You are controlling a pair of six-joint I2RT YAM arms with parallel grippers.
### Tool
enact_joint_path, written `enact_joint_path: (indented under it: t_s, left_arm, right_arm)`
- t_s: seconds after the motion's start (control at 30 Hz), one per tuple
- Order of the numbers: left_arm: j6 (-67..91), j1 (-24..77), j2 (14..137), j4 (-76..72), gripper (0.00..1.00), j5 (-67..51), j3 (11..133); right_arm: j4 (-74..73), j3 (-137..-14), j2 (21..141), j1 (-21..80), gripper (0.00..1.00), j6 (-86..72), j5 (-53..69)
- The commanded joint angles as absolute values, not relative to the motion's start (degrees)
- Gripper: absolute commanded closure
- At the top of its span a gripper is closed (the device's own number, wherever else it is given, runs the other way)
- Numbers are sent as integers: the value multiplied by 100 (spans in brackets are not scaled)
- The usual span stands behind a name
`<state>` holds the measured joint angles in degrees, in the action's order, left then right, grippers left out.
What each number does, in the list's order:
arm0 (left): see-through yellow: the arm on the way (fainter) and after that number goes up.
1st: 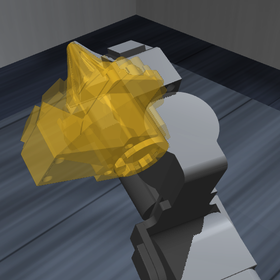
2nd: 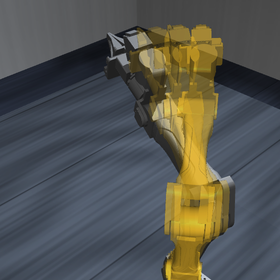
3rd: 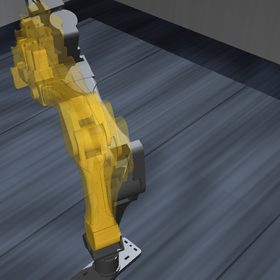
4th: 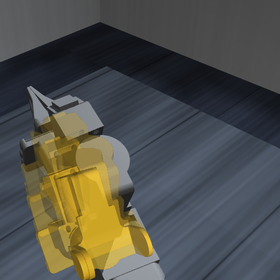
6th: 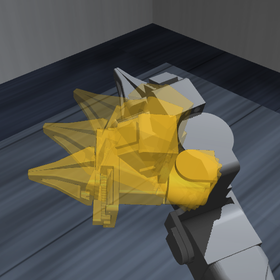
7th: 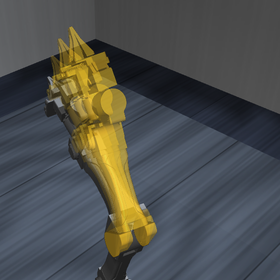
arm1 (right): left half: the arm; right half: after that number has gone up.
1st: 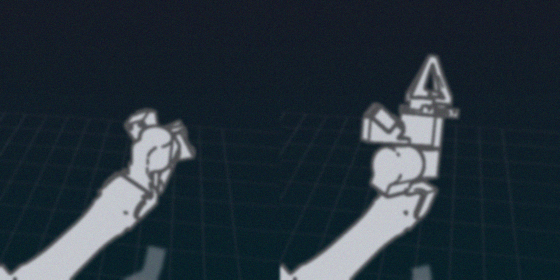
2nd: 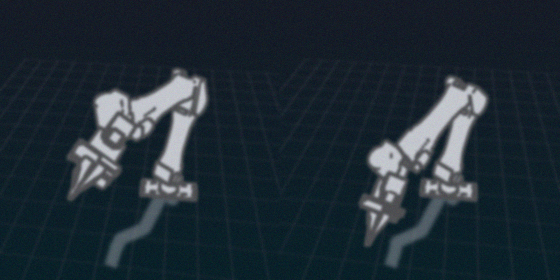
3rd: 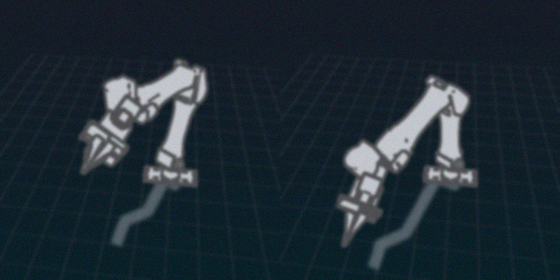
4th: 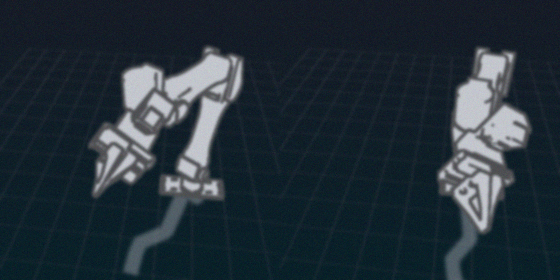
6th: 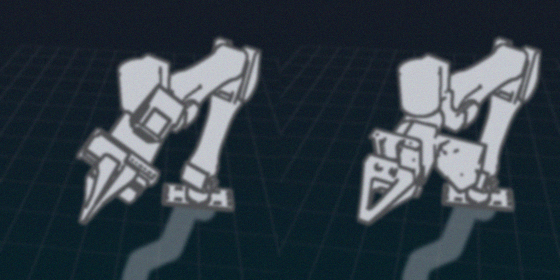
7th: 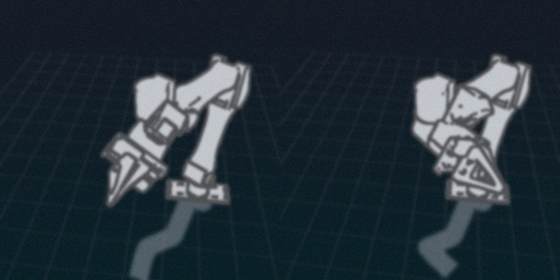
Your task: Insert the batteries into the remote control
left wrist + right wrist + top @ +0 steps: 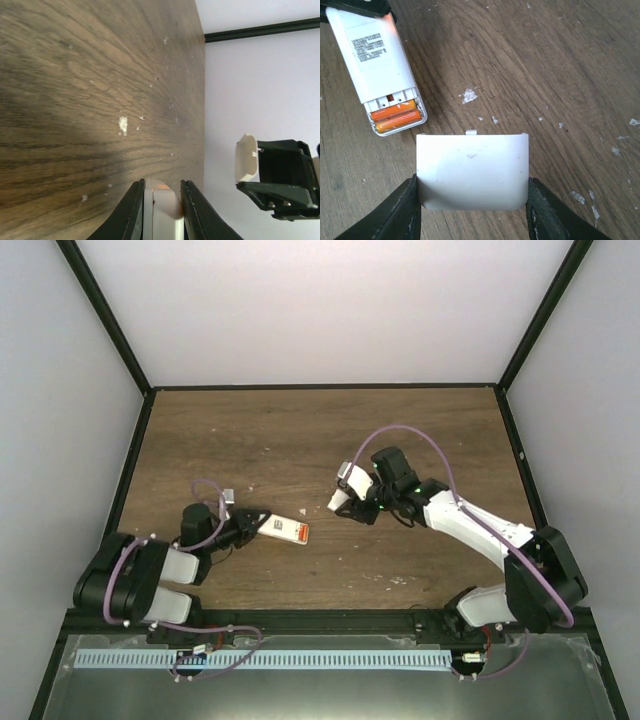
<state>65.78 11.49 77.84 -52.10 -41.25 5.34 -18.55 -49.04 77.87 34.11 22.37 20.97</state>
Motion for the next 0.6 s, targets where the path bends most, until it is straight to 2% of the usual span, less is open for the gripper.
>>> enact_joint_path:
  t_s: [0.0, 0.27, 0.37, 0.57]
  left_arm:
    - [6675, 1106, 8502, -7094, 100, -3971, 387]
    - [6935, 1106, 10168, -9142, 100, -3857, 254]
    - [6808, 1097, 10579, -9189, 100, -3969, 260]
    - [6571, 1026, 10609, -9185, 100, -4005, 176]
  right_arm:
    - [-1612, -4820, 7718, 3515, 63, 2162, 2163]
    - [-1327, -4798, 8082, 3741, 63, 2483, 2356]
    - [-1257, -4838, 8366, 3836, 62, 2706, 2431]
    - [-1003, -5008, 8891, 3927, 62, 2950, 2640]
